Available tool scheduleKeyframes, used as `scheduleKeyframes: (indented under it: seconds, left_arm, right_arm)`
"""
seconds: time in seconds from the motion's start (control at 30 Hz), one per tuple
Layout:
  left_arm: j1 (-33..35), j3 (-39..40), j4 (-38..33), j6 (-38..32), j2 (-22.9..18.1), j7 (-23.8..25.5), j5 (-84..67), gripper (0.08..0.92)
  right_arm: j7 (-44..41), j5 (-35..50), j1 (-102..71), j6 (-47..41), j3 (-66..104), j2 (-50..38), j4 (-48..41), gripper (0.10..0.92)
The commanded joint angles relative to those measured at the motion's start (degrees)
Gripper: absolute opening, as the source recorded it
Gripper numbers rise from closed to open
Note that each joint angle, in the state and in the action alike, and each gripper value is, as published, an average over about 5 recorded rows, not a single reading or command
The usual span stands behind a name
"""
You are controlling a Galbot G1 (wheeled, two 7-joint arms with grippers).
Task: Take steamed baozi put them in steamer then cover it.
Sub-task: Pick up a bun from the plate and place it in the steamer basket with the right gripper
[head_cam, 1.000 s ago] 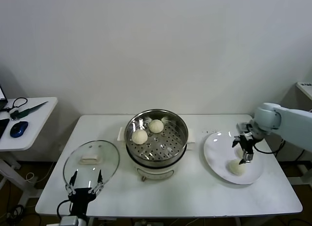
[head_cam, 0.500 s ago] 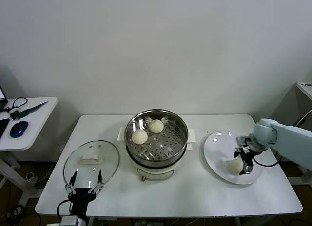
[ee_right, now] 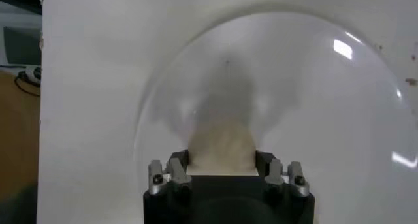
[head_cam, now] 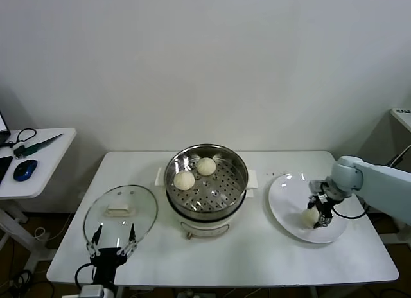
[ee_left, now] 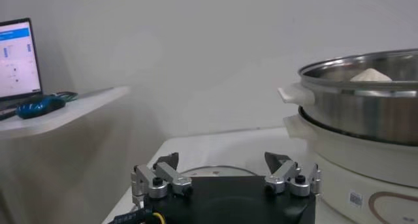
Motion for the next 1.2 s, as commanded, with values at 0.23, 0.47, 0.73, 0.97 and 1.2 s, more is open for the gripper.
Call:
scheduleKeyframes:
  seconds: [0.23, 0.47, 0.73, 0.97, 1.2]
  left_arm:
    - [-0.11, 0.35, 0.31, 0.0, -0.09, -0.04, 0.33, 0.823]
    - [-0.03, 0.7, 0.25, -0.07, -0.3, -0.15, 0.49, 0.823]
    - [0.26, 0.32, -0.06, -0.14, -0.19, -0.27, 0.27, 0.823]
    - [0.25, 0.12, 0.09, -0.28, -0.18, -0.35, 0.05, 0.823]
    - [0.42, -0.25, 0.42, -0.53, -0.07, -0.48, -0.35, 0.823]
  right_arm:
    - [-3.76, 11.27, 48.11, 25.99, -22.7, 18.85, 12.03, 0.662]
    - [-4.17, 7.48, 47.65, 32.6, -14.7, 29.56, 21.18, 0.662]
    - [1.53, -5.05, 32.82, 31.91, -13.11, 37.17, 20.93, 0.662]
    - [5.1, -10.73, 23.81, 31.2, -12.54, 40.6, 14.59, 0.662]
    - [5.91, -13.39, 19.55, 31.17, -12.12, 42.59, 9.65, 0.662]
